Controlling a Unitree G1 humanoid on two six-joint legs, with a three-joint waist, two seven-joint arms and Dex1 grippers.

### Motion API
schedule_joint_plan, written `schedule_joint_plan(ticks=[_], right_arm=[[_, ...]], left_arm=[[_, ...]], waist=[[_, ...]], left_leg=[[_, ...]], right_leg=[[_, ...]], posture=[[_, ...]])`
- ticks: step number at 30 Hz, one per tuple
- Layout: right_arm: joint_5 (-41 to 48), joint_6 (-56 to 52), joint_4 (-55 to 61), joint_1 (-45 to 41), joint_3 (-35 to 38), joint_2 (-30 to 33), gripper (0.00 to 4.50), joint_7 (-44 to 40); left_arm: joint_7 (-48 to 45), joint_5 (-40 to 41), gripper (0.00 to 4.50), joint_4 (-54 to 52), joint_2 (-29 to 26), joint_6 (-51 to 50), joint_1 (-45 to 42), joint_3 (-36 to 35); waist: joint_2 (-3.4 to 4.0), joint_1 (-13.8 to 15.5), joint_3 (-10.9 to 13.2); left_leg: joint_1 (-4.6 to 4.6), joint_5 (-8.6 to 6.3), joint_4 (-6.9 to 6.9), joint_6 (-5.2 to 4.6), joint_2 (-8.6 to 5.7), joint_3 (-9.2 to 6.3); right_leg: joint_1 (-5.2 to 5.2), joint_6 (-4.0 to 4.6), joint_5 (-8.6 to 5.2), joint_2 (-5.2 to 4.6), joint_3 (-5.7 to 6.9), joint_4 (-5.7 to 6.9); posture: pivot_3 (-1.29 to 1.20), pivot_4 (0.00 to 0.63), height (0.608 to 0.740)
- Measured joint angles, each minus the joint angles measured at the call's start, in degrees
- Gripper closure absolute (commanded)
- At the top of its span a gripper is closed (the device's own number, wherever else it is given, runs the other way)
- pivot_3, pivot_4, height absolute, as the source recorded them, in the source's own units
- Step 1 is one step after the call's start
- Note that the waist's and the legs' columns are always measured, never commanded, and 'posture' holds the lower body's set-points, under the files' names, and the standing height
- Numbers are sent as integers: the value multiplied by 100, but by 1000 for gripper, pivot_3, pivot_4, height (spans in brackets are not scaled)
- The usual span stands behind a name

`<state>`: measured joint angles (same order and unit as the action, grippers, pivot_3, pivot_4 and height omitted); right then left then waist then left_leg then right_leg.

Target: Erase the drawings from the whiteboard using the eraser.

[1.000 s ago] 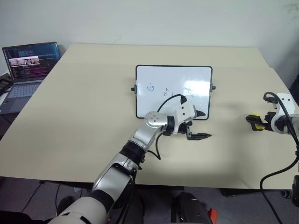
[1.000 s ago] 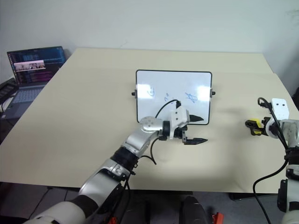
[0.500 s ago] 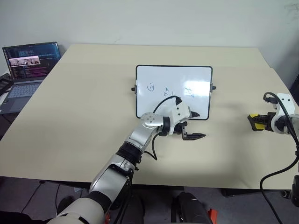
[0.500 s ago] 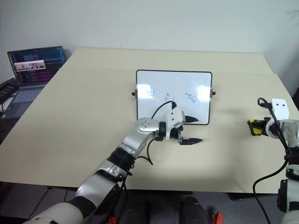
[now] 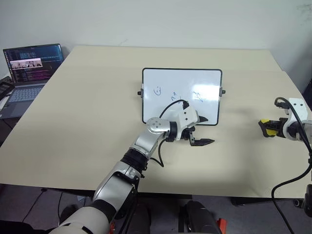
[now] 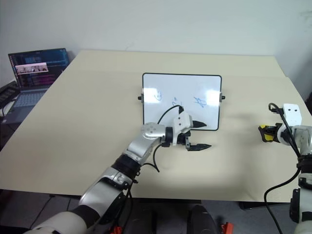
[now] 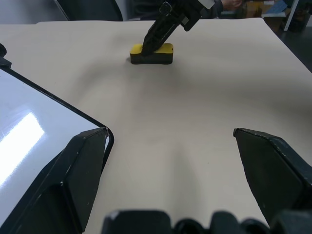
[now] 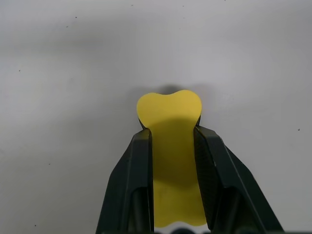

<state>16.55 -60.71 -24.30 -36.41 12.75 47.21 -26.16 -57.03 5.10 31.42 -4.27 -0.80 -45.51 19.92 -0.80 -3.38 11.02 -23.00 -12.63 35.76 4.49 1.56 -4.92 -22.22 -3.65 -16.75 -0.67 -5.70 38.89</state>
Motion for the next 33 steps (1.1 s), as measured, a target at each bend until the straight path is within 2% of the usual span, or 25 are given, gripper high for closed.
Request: schedule_joint_plan(ticks=[25, 30, 33], right_arm=[[275, -1164, 1455, 236, 182, -67, 3662, 135], [300, -1367, 1748, 164, 239, -212, 3662, 251], [385, -1568, 2042, 32, 373, -388, 3662, 331]], left_arm=[[38, 1, 0, 5, -146, -12, -43, -206], [133, 18, 0, -17, -361, -92, -179, -403], [116, 70, 0, -204, -711, -284, -178, -583]], waist=[[1, 1, 0], [1, -9, 0], [2, -32, 0]], left_leg=[[0, 0, 0, 0, 0, 0], [0, 0, 0, 0, 0, 0], [-1, 0, -1, 0, 2, -1]], right_leg=[[-1, 0, 0, 0, 0, 2], [-2, 0, 0, 0, 0, 2], [-5, 0, 0, 1, 0, 5]], posture=[[0, 150, 740], [0, 150, 740], [0, 150, 740]])
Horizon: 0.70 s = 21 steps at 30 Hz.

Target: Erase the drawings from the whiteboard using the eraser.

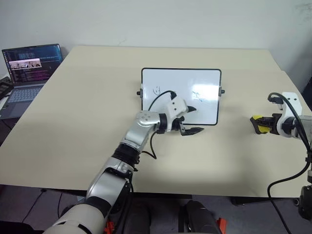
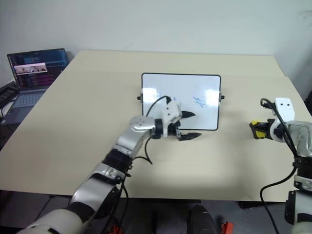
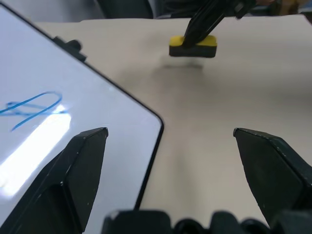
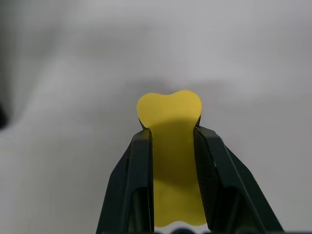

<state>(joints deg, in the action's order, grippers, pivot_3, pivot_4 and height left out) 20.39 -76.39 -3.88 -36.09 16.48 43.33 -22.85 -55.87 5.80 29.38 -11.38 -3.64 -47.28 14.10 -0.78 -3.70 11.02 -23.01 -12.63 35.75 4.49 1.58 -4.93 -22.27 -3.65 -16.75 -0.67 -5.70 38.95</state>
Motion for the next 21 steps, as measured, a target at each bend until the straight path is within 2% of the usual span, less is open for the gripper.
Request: schedule_joint_plan(ticks=[10, 17, 21], right_arm=[[117, -507, 752, -860, 21, -227, 3662, 290], [128, -536, 1107, -1729, -448, -907, 3662, 432], [115, -328, 1111, -2031, -746, -1419, 3662, 493]], left_arm=[[96, 85, 0, -713, -1437, -361, 318, -841], [395, 100, 0, -1111, -2160, -641, 805, -1401], [403, 93, 0, -1283, -2509, -778, 1169, -1487]], waist=[[1, 1, 1], [4, -81, 2], [3, -101, 2]], left_leg=[[-3, 0, -1, 0, 2, -4], [-4, -1, -4, 0, 5, -5], [-6, -1, -4, 0, 6, -8]], right_leg=[[-3, 0, 0, -1, 6, -1], [-7, 1, 0, -1, 9, 1], [-7, 1, 0, -2, 13, 1]], posture=[[0, 150, 740], [0, 150, 740], [0, 150, 740]])
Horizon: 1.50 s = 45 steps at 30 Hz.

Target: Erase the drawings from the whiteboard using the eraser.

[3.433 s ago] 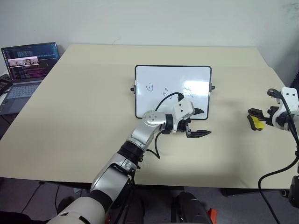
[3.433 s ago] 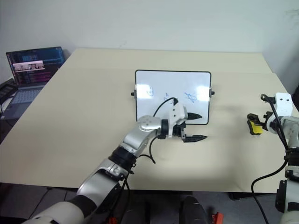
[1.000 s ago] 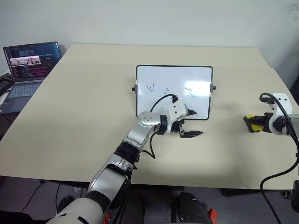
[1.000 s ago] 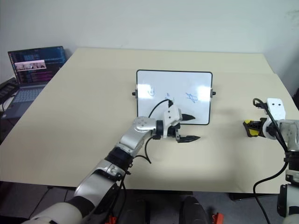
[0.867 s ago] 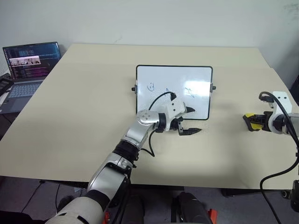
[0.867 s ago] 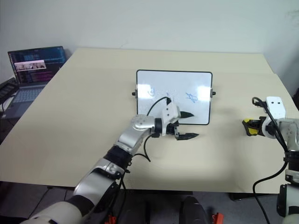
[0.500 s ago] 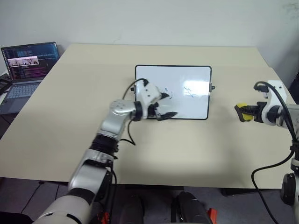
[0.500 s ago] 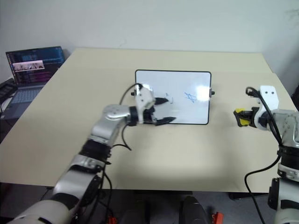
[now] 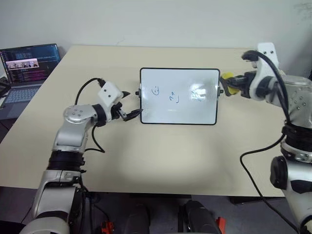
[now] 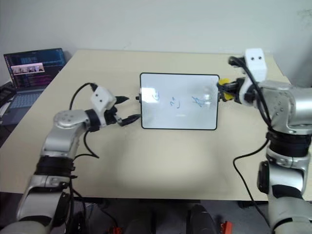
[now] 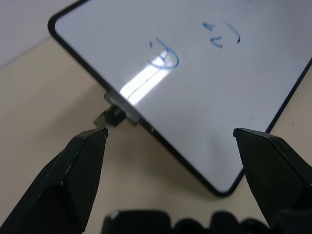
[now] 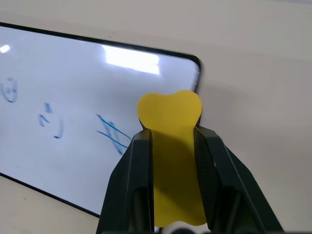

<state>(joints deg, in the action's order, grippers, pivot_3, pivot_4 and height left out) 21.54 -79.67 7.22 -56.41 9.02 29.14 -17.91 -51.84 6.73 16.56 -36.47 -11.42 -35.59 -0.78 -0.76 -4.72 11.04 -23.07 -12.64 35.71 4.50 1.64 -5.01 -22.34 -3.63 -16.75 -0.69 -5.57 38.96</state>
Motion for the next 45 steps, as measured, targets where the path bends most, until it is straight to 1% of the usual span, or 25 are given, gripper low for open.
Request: schedule_joint_plan(ticks=[2, 5, 9, 11, 16, 22, 32, 35, 37, 39, 45], right_arm=[[-2, 162, -66, -88, -196, -319, 3662, 31], [-10, 376, -264, -222, -488, -530, 3662, 4], [-97, 993, -827, -634, -866, -1110, 3662, -48], [-122, 1239, -947, -717, -1023, -1264, 3662, -103], [-219, 1550, -1141, -725, -1045, -1280, 3662, -212], [-265, 1796, -1144, -729, -1221, -1304, 3662, -363], [-516, 2321, -1159, -729, -1476, -1271, 3662, -609], [-695, 2727, -1249, -729, -1691, -1266, 3662, -761], [-920, 3198, -1504, -744, -2020, -1313, 3662, -926], [-1136, 3579, -1941, -807, -2300, -1533, 3662, -1044], [-1707, 4634, -3212, -1344, -2746, -2079, 3665, -1175]], left_arm=[[-3, -10, 0, -85, -122, -66, 127, -4], [12, -31, 0, -151, -179, -86, 194, 0], [61, 7, 0, -451, -198, -210, 231, -15], [63, 59, 0, -645, -200, -278, 223, -27], [84, 165, 0, -956, -293, -476, 345, -165], [124, 229, 0, -1195, -295, -607, 483, -170], [128, 239, 0, -1328, -329, -720, 529, -172], [118, 241, 0, -1354, -329, -715, 527, -171], [108, 239, 0, -1351, -330, -702, 523, -168], [103, 239, 0, -1348, -323, -687, 510, -136], [104, 240, 0, -1348, -215, -685, 422, -51]], waist=[[0, -7, 0], [0, 13, 0], [0, -12, 0], [0, -15, 0], [0, -4, 0], [0, -11, 0], [0, -10, 0], [-1, -13, 0], [-1, -29, 0], [0, -53, 0], [-2, -43, -1]], left_leg=[[0, 0, 0, 0, 0, 0], [-5, 0, 3, 0, -1, -4], [-4, 0, 0, 0, 2, -4], [-5, 0, -2, 0, 3, -3], [-15, -1, 0, 1, 2, -5], [-19, -1, 0, 1, 3, -4], [-40, 0, 2, 1, 2, -5], [-55, 0, 4, 1, 2, -4], [-70, 0, 7, 1, 2, -2], [-73, 0, 8, 2, 3, -2], [-81, 1, 7, 2, 2, -5]], right_leg=[[-1, 0, 0, 0, 0, 2], [-2, 1, 0, -1, 5, 1], [-7, 1, 0, 1, 4, 4], [-8, 1, 0, 2, 5, 2], [-16, 2, 0, -1, 7, 2], [-25, 2, 0, 0, 6, 5], [-49, 3, 1, 0, 6, 8], [-66, 3, 1, 0, 5, 13], [-83, 4, 1, 0, 4, 18], [-88, 4, 2, 1, 4, 21], [-93, 5, 2, 0, 8, 16]], posture=[[0, 150, 740], [0, 150, 740], [0, 150, 740], [0, 150, 740], [0, 150, 740], [0, 150, 740], [0, 150, 740], [0, 150, 740], [0, 150, 740], [0, 150, 740], [0, 150, 740]])
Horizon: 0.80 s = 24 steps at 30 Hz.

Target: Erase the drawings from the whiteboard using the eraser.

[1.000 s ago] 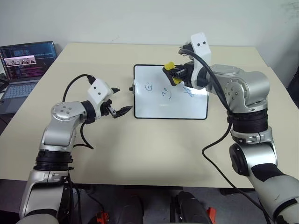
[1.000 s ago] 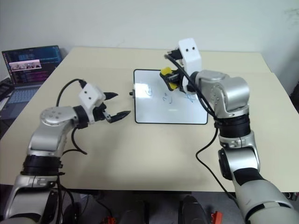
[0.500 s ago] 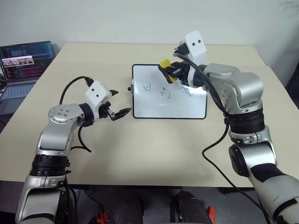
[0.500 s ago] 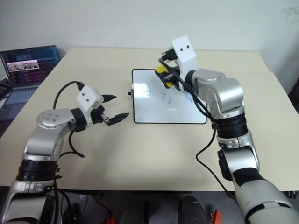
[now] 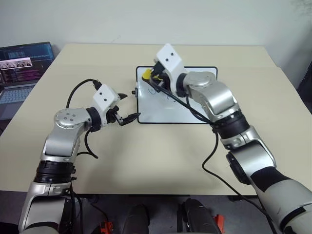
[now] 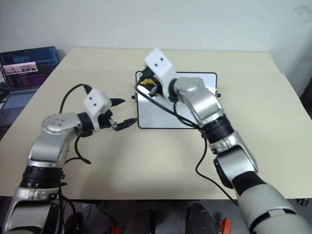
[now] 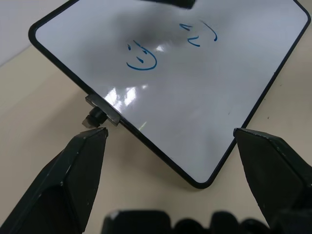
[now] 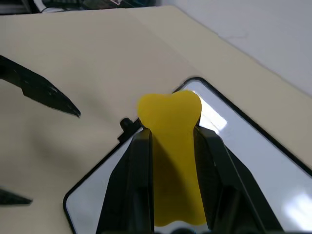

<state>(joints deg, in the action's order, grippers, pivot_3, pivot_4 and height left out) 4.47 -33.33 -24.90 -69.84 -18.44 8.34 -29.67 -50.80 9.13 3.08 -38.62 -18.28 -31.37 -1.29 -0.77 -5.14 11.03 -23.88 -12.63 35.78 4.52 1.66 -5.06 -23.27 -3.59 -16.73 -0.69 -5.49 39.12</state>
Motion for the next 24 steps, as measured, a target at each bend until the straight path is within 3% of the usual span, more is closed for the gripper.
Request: schedule_joint_plan(ticks=[12, 24], right_arm=[[-1187, 1172, -2068, -629, -363, -434, 3671, 141], [-1709, 1995, -3642, -1209, -316, -714, 3671, 599]], left_arm=[[14, 9, 0, -169, 19, -50, 140, 54], [16, 134, 0, -414, -137, -262, 410, 4]], waist=[[0, -2, 0], [0, -25, 0]], left_leg=[[1, 0, 0, 0, 0, -1], [5, 1, 10, 1, -1, -2]], right_leg=[[0, 0, 0, 0, 0, 3], [-1, 1, 0, 1, -1, 24]], posture=[[0, 150, 740], [0, 150, 740]])
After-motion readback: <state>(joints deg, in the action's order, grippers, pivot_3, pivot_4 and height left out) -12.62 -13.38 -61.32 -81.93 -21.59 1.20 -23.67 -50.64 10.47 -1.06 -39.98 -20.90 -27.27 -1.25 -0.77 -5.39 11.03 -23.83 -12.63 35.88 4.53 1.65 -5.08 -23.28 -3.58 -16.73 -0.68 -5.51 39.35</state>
